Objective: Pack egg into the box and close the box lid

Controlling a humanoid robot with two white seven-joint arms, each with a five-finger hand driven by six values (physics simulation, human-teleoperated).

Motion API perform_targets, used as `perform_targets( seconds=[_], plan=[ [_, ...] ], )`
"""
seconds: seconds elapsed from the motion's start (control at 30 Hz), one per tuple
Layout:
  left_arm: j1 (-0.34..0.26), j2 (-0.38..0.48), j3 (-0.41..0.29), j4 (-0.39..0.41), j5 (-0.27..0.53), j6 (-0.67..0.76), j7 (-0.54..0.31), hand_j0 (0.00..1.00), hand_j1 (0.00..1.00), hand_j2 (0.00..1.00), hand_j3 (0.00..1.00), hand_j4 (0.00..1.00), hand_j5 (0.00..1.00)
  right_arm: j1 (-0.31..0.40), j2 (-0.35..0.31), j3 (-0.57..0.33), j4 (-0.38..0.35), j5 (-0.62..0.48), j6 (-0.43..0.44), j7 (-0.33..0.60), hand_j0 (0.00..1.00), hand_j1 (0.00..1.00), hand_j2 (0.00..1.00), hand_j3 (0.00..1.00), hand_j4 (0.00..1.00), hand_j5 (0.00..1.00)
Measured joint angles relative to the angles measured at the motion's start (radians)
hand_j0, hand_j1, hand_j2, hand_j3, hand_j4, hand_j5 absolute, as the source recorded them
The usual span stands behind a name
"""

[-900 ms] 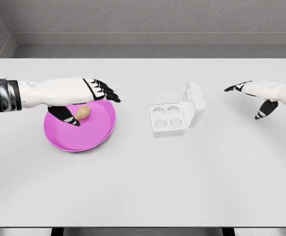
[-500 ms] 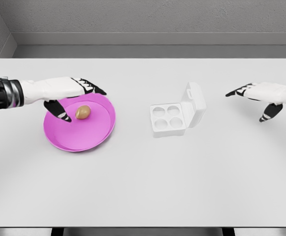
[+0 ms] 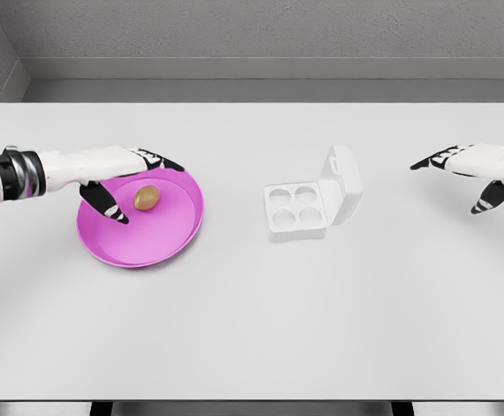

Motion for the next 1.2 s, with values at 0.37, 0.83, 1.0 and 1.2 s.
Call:
perform_targets(
  seconds=[0.37,0.83,1.0,1.2],
  plan=[
    [-0.002,-0.058,-0.001,0.086,-0.05,0.02,0.0,1.0,1.0,1.0,1.0,1.0,1.0,0.003,0.007,0.002,-0.017,0.0,0.003,0.0,1.0,1.0,1.0,1.0,1.0,1.0],
    [-0.003,-0.108,0.01,0.142,-0.09,0.02,0.0,1.0,1.0,1.0,1.0,1.0,1.0,0.0,0.004,0.004,-0.021,0.0,-0.001,0.0,1.0,1.0,1.0,1.0,1.0,1.0],
    [-0.003,-0.112,0.01,0.142,-0.091,0.021,0.0,0.96,0.96,0.96,0.96,0.96,0.96,0.0,0.004,0.005,-0.021,0.0,-0.002,0.0,1.0,1.0,1.0,1.0,1.0,1.0],
    [-0.002,-0.11,0.008,0.144,-0.094,0.021,0.0,0.97,0.97,0.97,0.97,0.97,0.97,0.0,0.003,0.006,-0.022,0.0,-0.003,0.0,1.0,1.0,1.0,1.0,1.0,1.0]
  ],
)
